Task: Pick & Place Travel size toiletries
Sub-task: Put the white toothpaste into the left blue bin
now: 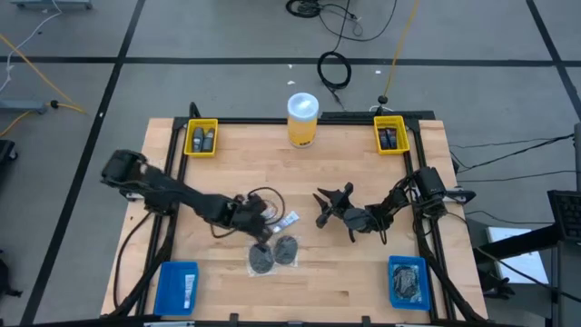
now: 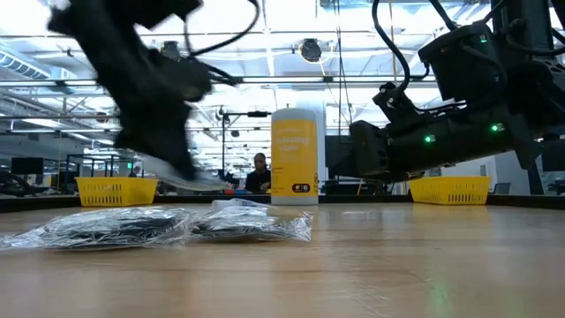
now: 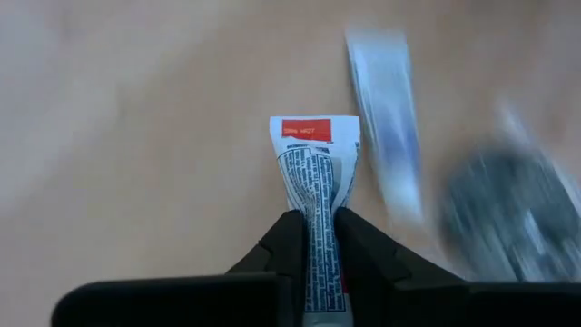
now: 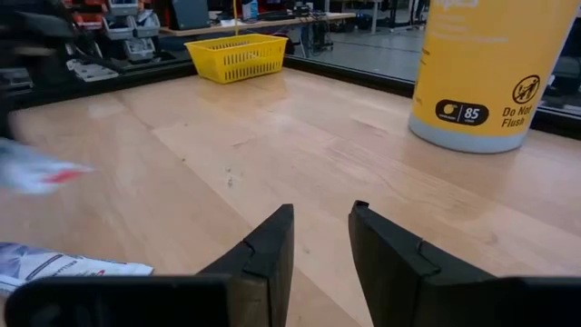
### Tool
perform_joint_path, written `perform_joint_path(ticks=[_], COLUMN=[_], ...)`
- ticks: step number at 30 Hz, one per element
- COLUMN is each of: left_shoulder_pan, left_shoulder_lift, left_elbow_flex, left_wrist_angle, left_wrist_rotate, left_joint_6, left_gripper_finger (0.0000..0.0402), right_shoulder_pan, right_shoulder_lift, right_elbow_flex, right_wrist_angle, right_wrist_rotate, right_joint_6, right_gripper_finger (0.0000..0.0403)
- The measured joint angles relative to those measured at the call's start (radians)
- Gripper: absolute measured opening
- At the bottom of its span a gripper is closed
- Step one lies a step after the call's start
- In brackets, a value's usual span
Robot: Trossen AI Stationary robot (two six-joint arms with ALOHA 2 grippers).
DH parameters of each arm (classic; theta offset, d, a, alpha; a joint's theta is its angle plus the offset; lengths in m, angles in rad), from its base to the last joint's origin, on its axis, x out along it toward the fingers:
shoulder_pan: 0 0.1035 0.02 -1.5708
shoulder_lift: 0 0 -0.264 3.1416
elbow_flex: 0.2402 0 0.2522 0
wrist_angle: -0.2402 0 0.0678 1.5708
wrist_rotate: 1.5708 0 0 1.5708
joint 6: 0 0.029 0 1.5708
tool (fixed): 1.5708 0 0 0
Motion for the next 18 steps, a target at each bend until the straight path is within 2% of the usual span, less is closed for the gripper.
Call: perform_joint_path(ticks=[3,7,12,18], left_shoulder_pan=[-0.053,-0.173,-0.381,-0.622], left_shoulder_lift=[-0.098,-0.209,-0.282,-0.301], left_elbow_flex=[0.0,0.0,0.0,0.0], left_wrist_angle=[-0.139,-0.278,-0.311,-0.243], left_wrist_rotate=[0.162,0.321,0.482,0.642], left_joint_6=[-0.089,-0.307,-0.723,-1.282], left_gripper_finger=[0.0049,0.005,0.005,0.0051], right_shoulder_pan=[0.0,0.0,-0.001,-0.001], right_shoulder_lift=[0.0,0.0,0.0,0.0], right_elbow_flex=[0.0,0.0,0.009,0.029], right_wrist_angle=[0.0,0.0,0.0,-0.007], right_wrist_rotate=[-0.001,-0.018,-0.025,-0.026], right_joint_6=[0.007,0.01,0.01,0.01], right_gripper_finger=[0.01,0.01,0.01,0.01])
